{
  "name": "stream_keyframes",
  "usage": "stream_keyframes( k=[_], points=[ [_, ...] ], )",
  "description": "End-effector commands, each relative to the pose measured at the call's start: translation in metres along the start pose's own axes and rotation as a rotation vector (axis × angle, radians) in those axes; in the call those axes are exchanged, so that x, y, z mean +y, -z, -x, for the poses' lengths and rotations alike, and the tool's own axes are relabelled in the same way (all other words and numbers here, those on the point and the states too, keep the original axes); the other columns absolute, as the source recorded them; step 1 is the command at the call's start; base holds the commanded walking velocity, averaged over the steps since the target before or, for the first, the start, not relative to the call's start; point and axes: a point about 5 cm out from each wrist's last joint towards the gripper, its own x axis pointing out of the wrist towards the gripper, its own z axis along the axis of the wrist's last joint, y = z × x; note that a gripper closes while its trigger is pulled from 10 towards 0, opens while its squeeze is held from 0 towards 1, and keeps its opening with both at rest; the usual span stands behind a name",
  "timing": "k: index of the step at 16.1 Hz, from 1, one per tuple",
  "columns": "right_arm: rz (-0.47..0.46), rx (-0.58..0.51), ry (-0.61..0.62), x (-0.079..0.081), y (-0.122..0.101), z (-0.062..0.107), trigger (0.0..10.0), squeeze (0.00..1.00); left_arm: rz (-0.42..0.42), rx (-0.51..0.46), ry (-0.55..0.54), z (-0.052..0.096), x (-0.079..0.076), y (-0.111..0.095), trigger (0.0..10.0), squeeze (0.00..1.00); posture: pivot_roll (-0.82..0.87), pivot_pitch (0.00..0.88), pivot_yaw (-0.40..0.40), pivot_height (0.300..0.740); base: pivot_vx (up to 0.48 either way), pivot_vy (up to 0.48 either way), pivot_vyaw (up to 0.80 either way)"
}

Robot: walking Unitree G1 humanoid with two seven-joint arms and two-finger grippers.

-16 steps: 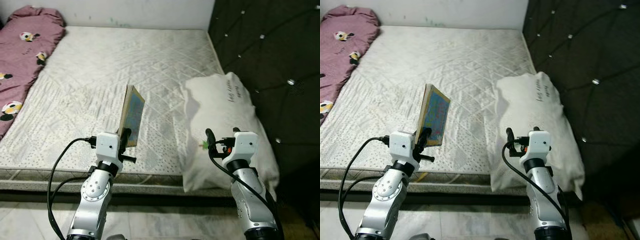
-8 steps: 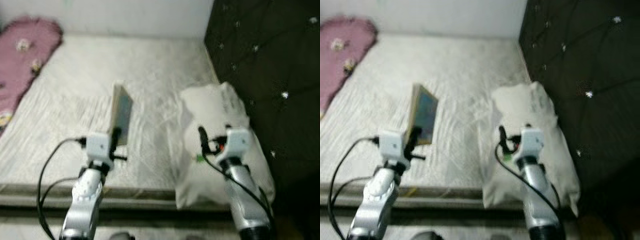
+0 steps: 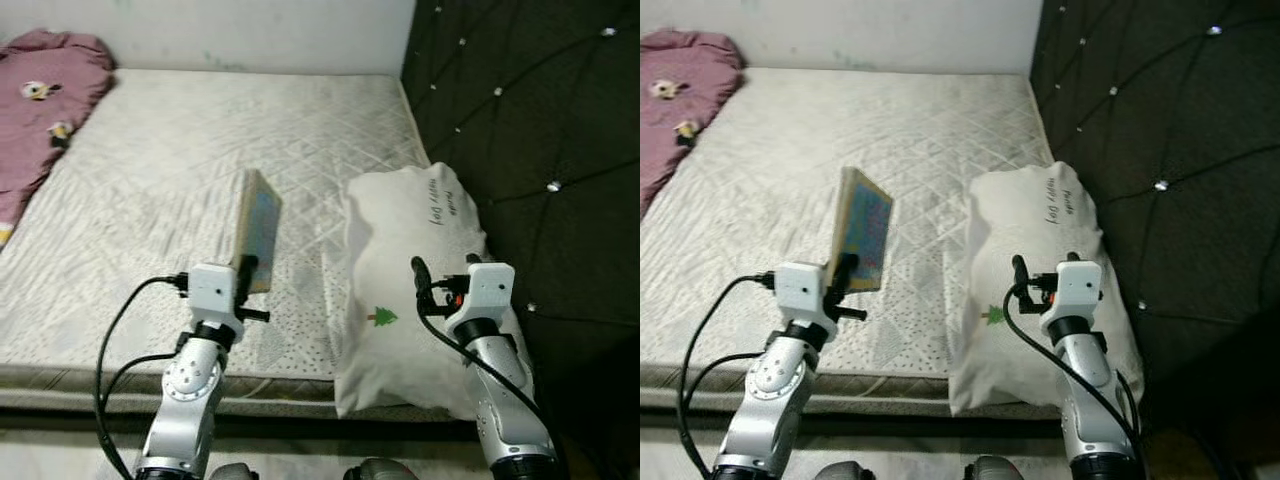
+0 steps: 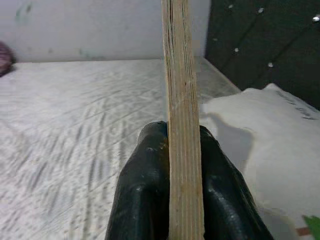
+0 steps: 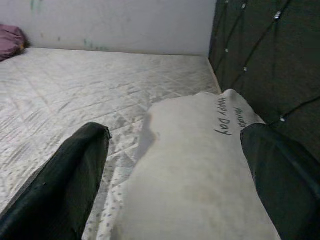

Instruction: Clean up the room

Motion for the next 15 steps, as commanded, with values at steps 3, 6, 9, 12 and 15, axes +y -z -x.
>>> stream_keyframes(
  k=[3, 6, 9, 12, 15],
  points=[
    [0.01, 0.009, 0.003, -0.0021, 0.0005, 0.0014, 10.0, 0.0, -0.003, -0.03, 0.003, -0.0007, -0.0002, -0.0068, 10.0, 0.0, -0.04, 0.066, -0.006, 0.74, 0.0, 0.48, 0.0],
    [0.013, 0.013, 0.005, -0.0024, 0.0009, 0.0014, 10.0, 0.0, -0.015, -0.036, 0.009, -0.0013, -0.0012, -0.0077, 10.0, 0.0, -0.04, 0.066, -0.006, 0.74, 0.0, 0.141, 0.0],
    [0.014, 0.016, 0.006, -0.0028, 0.0015, 0.0011, 10.0, 0.0, -0.014, -0.041, 0.015, -0.001, -0.0017, -0.0084, 10.0, 0.0, -0.04, 0.064, -0.006, 0.74, 0.0, 0.0, 0.0],
    [0.015, 0.019, 0.005, -0.0022, 0.0021, 0.0009, 10.0, 0.0, -0.013, -0.043, 0.019, -0.0009, -0.0011, -0.0089, 10.0, 0.0, -0.04, 0.064, -0.006, 0.74, 0.0, 0.0, 0.0],
    [0.018, 0.022, 0.007, -0.0028, 0.0022, 0.0012, 10.0, 0.0, -0.01, -0.049, 0.029, -0.0009, -0.002, -0.0096, 10.0, 0.0, -0.04, 0.065, -0.007, 0.74, 0.0, 0.0, 0.0]
  ],
)
